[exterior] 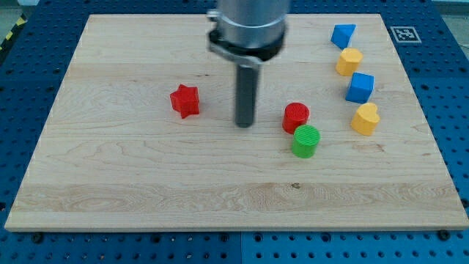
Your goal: Place the red star above the red circle
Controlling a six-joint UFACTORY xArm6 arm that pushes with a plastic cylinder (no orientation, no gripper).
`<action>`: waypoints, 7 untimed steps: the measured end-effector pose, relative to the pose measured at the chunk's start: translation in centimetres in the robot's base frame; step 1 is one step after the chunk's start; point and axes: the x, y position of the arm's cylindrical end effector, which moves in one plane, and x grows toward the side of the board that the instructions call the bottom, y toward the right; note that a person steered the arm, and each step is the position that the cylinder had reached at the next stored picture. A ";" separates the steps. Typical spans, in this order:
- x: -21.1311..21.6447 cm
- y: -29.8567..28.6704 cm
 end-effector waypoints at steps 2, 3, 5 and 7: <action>-1.8 -13.2; -2.0 -13.2; -2.5 -10.4; -2.9 -5.7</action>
